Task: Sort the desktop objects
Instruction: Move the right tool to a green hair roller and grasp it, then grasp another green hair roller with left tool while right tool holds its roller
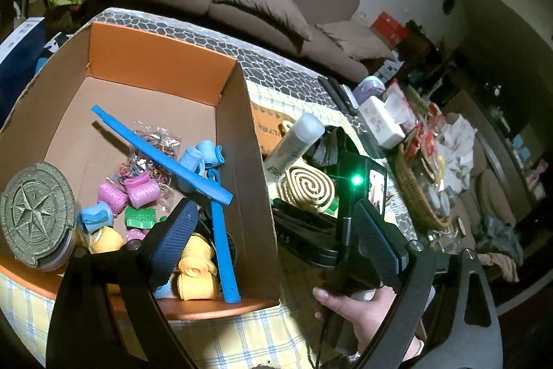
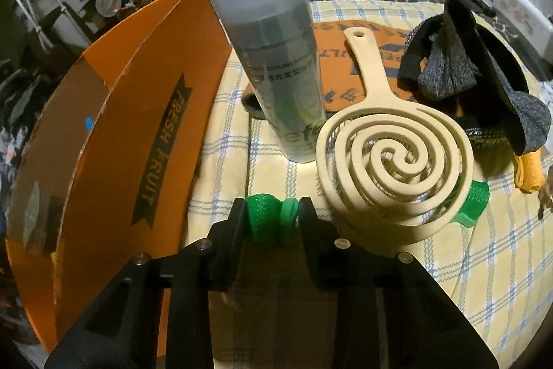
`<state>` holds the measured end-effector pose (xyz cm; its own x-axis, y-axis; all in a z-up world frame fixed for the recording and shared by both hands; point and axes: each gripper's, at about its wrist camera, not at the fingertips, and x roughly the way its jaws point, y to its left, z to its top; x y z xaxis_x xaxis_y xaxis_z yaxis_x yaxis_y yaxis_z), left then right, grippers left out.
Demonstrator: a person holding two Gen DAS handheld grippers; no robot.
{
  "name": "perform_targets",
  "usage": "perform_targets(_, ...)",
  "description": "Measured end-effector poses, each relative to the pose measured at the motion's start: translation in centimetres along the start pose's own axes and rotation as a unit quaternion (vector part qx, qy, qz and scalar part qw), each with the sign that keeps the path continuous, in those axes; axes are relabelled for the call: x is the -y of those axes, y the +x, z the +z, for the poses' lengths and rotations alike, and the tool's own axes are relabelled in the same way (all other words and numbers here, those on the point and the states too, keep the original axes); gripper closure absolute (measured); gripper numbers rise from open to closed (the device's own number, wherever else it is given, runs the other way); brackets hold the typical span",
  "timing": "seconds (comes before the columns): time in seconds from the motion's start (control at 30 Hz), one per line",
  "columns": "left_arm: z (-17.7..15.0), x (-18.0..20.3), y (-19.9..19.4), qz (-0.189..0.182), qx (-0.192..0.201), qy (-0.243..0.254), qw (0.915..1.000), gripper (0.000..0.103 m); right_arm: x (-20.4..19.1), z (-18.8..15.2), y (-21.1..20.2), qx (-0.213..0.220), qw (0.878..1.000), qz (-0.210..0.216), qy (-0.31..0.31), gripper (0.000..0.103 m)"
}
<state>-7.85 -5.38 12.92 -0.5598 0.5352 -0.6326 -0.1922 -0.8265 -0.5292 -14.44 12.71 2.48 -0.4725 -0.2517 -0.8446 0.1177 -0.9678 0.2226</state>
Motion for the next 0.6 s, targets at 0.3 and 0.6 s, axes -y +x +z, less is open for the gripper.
perform_targets(0.3,0.0,0.6,0.3,-0.003,0.004,0.002,1.0000,0.012,1.0,0.0,-1.8,0.006,0.998,0.058,0.021,0.077)
perform_targets(0.6,-0.8,3.7,2.0,-0.005,-0.002,0.038,0.9993,0.012,6.3,1.6,-8.3,0.065,0.986,0.128,0.082,0.077)
